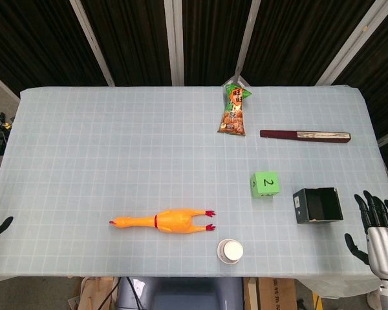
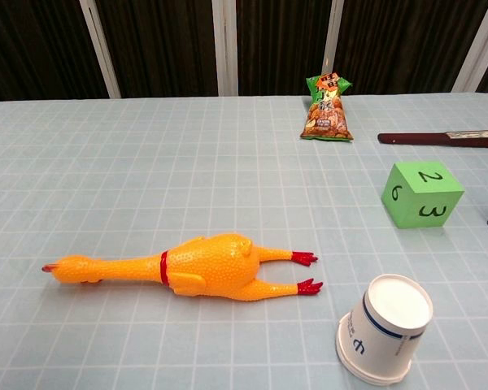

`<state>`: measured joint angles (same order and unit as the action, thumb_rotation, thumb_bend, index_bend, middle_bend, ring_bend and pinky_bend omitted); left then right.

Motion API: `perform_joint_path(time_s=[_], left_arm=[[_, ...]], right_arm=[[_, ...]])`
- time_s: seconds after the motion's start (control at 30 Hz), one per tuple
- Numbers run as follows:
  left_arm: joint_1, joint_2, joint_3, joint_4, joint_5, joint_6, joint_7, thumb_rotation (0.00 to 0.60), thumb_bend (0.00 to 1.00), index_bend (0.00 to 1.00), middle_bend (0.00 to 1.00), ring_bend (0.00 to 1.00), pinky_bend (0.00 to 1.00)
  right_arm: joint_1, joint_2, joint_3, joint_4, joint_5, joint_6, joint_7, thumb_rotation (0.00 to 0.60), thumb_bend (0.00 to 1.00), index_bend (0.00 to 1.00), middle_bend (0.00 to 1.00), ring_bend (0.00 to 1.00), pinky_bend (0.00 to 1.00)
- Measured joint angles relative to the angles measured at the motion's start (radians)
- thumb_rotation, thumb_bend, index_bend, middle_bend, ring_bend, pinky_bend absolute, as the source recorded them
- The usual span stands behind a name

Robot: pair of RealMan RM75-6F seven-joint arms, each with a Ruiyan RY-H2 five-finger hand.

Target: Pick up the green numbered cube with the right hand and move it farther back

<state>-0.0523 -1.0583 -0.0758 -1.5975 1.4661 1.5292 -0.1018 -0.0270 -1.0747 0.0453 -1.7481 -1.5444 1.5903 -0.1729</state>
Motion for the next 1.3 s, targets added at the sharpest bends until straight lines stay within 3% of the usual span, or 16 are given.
perform_joint_path(time_s=[0.77,0.9,1.0,1.07,1.23,1.3], left_arm=[[0.008,0.003,0.001,0.000,0.015,0.025,-0.011,0.600,0.27,0.00,0.00,0.00,0.01],[0.016,-0.001,0.003,0.017,0.052,0.063,-0.035,0.600,0.27,0.00,0.00,0.00,0.01],[0.018,-0.007,0.007,0.025,0.062,0.069,-0.034,0.600,0.27,0.00,0.00,0.00,0.01],[0.019,-0.008,0.009,0.023,0.059,0.066,-0.031,0.600,0.27,0.00,0.00,0.00,0.01],[0.018,-0.008,0.006,0.019,0.050,0.061,-0.024,0.600,0.27,0.00,0.00,0.00,0.01],[0.016,-0.008,0.005,0.022,0.050,0.060,-0.024,0.600,0.27,0.00,0.00,0.00,0.01]], right_arm=[[0.013,-0.010,-0.015,-0.002,-0.002,-0.042,-0.039,0.600,0.34,0.04,0.04,0.07,0.06],[0.037,-0.006,-0.001,-0.032,-0.001,-0.063,-0.048,0.600,0.34,0.04,0.13,0.15,0.06],[0.079,0.011,0.018,-0.075,0.008,-0.121,-0.073,0.600,0.34,0.04,0.28,0.30,0.15],[0.114,0.025,0.036,-0.111,0.020,-0.163,-0.090,0.600,0.34,0.06,0.40,0.41,0.28],[0.222,0.063,0.087,-0.228,0.110,-0.318,-0.174,0.600,0.34,0.12,0.56,0.58,0.57],[0.264,0.073,0.104,-0.268,0.167,-0.372,-0.224,0.600,0.40,0.12,0.65,0.67,0.65]])
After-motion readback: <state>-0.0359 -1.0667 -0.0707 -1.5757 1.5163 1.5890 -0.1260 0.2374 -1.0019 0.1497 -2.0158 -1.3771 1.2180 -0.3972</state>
